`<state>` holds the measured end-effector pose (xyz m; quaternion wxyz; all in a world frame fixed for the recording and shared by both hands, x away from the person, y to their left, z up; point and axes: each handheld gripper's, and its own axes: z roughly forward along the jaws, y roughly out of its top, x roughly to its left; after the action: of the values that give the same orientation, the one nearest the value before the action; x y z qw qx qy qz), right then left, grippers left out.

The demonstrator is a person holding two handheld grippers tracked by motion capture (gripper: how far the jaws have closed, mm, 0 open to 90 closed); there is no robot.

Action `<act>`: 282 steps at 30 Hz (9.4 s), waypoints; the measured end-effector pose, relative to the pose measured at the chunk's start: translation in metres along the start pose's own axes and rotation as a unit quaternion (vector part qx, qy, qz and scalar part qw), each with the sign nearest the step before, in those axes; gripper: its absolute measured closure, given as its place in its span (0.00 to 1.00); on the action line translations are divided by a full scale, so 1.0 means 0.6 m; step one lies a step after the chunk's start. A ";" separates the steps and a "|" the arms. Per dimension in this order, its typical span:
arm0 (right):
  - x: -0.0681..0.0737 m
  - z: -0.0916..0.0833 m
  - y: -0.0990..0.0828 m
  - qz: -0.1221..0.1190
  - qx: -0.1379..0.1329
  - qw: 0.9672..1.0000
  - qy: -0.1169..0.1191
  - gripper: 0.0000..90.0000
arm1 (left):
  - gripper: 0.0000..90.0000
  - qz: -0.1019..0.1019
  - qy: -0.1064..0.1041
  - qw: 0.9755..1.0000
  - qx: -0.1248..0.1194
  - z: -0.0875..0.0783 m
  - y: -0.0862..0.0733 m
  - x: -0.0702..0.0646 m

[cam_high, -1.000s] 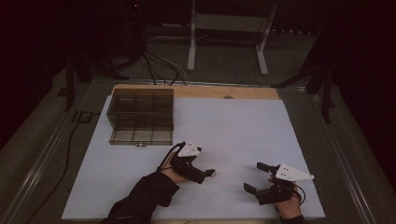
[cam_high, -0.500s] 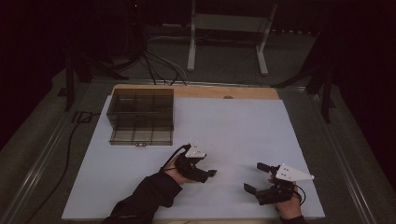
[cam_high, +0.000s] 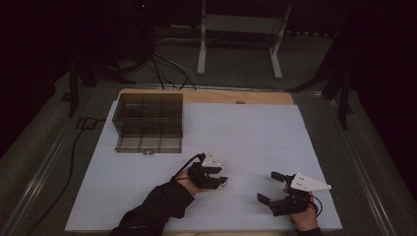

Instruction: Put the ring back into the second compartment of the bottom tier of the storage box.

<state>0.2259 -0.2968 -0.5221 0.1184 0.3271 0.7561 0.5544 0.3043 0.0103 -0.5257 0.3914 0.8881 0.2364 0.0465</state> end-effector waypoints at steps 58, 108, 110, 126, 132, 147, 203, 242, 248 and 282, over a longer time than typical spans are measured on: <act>0.000 0.001 -0.002 0.001 0.005 1.000 -0.004 0.00 | 1.00 0.020 -0.015 1.000 0.015 -0.002 0.012 -0.008; 0.000 0.003 -0.002 0.005 0.005 1.000 -0.005 0.00 | 1.00 -0.002 0.009 0.999 -0.034 -0.075 0.027 0.021; 0.000 0.003 -0.002 0.005 0.005 1.000 -0.005 0.00 | 1.00 -0.003 0.011 0.999 -0.036 -0.078 0.027 0.023; 0.000 0.003 -0.002 0.004 0.004 1.000 -0.005 0.00 | 1.00 -0.016 0.031 0.998 -0.048 -0.102 0.023 0.044; 0.000 0.002 -0.002 0.005 0.004 1.000 -0.004 0.00 | 1.00 -0.020 0.040 0.998 -0.052 -0.114 0.021 0.053; 0.000 0.002 -0.002 0.005 0.004 1.000 -0.005 0.00 | 1.00 -0.039 0.061 0.995 -0.063 -0.143 0.011 0.078; 0.001 0.002 -0.002 0.005 0.005 1.000 -0.005 0.00 | 1.00 -0.152 0.178 0.965 -0.120 -0.260 -0.062 0.200; 0.001 0.002 -0.002 0.004 0.006 1.000 -0.007 0.00 | 1.00 -0.228 0.229 0.942 -0.091 -0.241 -0.138 0.265; 0.001 0.002 -0.002 0.005 0.006 1.000 -0.007 0.00 | 1.00 -0.234 0.230 0.941 -0.077 -0.234 -0.144 0.270; 0.002 0.002 -0.002 0.000 0.009 1.000 -0.010 0.00 | 0.39 -0.238 0.236 0.940 -0.066 -0.243 -0.111 0.248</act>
<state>0.2253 -0.2952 -0.5233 0.1231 0.3339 0.7600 0.5438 0.3713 0.2149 -0.4881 0.3818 0.7414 0.5232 0.1755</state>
